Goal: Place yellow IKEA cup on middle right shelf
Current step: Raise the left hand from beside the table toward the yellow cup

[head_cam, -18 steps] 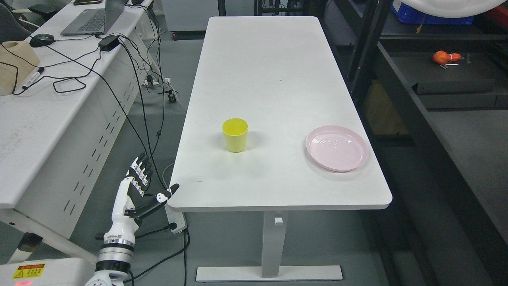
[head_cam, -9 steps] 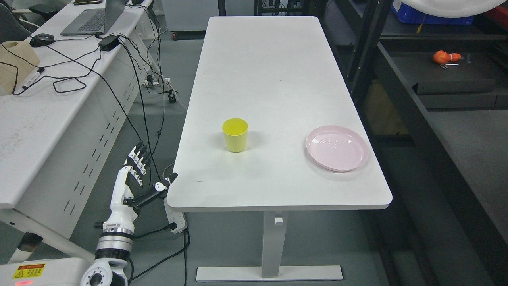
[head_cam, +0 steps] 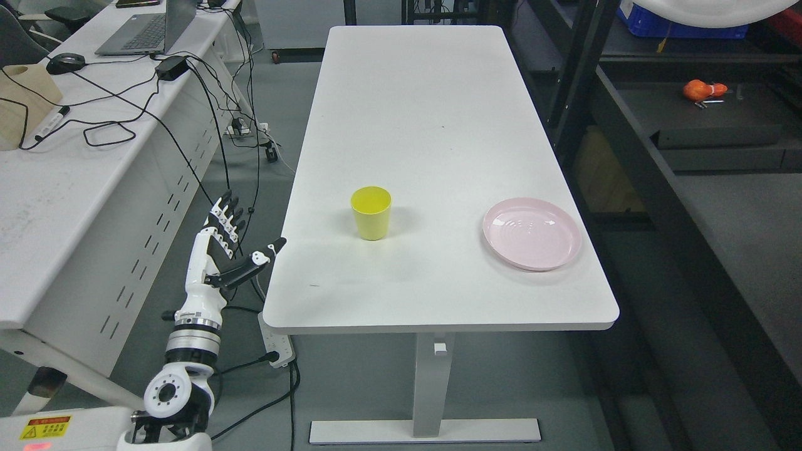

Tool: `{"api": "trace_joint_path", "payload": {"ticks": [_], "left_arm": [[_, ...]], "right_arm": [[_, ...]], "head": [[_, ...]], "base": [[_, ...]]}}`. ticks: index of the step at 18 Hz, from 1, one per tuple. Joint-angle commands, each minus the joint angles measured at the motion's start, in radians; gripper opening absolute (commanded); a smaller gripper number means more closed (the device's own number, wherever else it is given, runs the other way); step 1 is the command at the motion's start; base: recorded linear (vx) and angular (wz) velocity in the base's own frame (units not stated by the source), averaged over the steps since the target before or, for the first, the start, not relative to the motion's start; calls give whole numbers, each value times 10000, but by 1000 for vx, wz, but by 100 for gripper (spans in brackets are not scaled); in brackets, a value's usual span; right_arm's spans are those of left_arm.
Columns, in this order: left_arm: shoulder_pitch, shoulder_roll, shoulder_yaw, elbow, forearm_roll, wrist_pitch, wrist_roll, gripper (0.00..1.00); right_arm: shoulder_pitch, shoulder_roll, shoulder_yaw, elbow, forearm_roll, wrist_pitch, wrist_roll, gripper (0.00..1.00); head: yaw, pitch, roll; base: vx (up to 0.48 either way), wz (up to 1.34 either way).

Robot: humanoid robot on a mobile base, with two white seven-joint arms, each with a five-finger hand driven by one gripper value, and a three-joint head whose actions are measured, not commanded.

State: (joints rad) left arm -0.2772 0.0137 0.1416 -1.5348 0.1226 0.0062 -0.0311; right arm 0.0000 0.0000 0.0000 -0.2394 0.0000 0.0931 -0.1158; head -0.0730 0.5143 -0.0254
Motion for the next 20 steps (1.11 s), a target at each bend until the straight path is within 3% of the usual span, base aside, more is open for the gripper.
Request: {"api": "trace_joint_path", "payload": {"ticks": [1, 14, 20], "left_arm": [[-1307, 38, -602, 2997, -14, -184, 4, 99], [-4022, 38, -373, 7200, 1137, -169, -11, 99], [-4821, 38, -1197, 7985, 1106, -154, -209, 99]], "right_arm": [[138, -175, 169, 1, -246, 5, -7, 99], [138, -175, 169, 1, -246, 5, -7, 99], [138, -175, 169, -14, -246, 5, -7, 99]], "head": [[0, 0, 0], [0, 0, 0], [0, 0, 0]], "base": [[0, 0], [0, 0], [0, 0]]}}
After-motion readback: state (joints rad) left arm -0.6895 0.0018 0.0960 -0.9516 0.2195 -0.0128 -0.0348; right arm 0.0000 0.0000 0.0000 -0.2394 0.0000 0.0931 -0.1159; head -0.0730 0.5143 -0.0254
